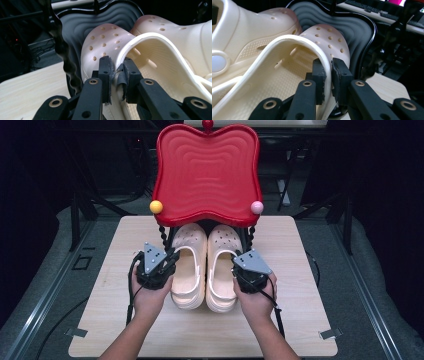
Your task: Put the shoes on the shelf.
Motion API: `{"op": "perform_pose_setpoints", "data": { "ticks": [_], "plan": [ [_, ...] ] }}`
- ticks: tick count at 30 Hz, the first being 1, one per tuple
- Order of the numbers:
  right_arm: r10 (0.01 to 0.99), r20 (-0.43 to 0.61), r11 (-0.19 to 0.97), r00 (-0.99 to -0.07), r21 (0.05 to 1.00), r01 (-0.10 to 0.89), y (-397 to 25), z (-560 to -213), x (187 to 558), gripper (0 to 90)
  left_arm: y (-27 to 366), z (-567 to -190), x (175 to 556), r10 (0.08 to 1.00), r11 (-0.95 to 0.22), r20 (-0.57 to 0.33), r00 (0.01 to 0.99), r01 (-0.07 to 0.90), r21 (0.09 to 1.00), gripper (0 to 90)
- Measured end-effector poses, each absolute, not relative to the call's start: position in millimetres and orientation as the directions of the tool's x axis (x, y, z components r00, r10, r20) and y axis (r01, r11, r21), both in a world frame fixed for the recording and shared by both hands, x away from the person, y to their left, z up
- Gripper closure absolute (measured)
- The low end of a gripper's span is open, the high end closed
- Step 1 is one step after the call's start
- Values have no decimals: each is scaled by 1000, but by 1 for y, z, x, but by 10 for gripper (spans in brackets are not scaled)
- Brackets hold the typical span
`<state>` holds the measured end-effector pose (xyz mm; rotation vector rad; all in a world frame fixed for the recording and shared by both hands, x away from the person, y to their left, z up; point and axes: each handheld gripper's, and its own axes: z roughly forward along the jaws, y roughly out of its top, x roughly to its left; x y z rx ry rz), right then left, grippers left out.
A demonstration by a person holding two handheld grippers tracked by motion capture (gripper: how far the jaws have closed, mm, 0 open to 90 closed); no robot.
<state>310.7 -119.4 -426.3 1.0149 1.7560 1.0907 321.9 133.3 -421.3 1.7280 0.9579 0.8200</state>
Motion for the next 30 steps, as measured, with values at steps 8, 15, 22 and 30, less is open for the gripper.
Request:
{"op": "perform_pose_setpoints", "data": {
  "ticks": [8, 15, 22, 30],
  "plan": [
    [920, -229, 303, -319, 931, 204, -117, -428, 332, 806, 121, -423, 345, 874, -285, 170, 456, 198, 938, 797],
    [918, -236, 311, -319, 927, 211, -116, -440, 348, 791, 114, -438, 357, 873, -302, 181, 453, 211, 930, 789],
    [908, -263, 334, -325, 924, 186, -114, -447, 344, 752, 116, -443, 355, 874, -268, 148, 462, 207, 941, 734],
    [906, -196, 295, -375, 928, 228, -119, -445, 343, 633, 116, -442, 353, 873, -226, 89, 480, 236, 945, 617]
  ]
}}
